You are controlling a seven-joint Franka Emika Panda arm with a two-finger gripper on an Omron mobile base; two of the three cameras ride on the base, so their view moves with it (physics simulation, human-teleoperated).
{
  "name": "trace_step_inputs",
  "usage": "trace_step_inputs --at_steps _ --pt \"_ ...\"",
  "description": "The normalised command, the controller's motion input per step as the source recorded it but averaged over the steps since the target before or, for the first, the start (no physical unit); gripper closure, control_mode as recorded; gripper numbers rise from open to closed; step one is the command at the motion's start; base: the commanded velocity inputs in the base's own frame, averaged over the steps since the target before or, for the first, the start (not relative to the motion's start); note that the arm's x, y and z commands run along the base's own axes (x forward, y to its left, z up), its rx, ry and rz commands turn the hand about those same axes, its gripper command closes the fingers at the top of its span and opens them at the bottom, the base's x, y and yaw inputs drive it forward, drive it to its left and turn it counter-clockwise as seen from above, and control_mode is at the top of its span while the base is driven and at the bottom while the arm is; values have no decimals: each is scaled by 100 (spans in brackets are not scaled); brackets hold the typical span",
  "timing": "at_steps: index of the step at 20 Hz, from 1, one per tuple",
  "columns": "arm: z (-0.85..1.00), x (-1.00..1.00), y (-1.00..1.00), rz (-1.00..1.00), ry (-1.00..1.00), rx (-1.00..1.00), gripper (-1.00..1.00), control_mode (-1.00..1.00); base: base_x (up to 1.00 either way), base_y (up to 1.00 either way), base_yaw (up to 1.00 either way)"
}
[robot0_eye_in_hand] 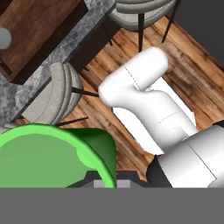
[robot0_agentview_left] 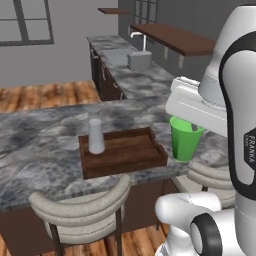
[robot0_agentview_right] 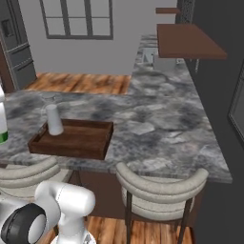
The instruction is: There is a tray on the dining counter. Grab the cup, mug, and pitcher and place them on the tray. The pitcher may be placed next to the tray if it cannot fit the tray.
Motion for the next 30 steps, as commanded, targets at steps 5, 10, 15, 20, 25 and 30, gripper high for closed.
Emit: trace_step_inputs --at_steps 5,10,15,20,25,30 --pt "0 0 0 0 0 0 100 100 90 -57 -51" --pt "-7 18 -7 -10 -2 0 100 -100 67 -24 -43" --pt "-14 65 -34 -21 -14 1 100 -100 0 0 0" --pt "-7 51 -30 -2 -7 0 100 -100 0 0 0" --pt "-9 81 -11 0 3 0 100 -100 0 0 0" --pt "-22 83 0 0 10 1 100 -100 0 0 0"
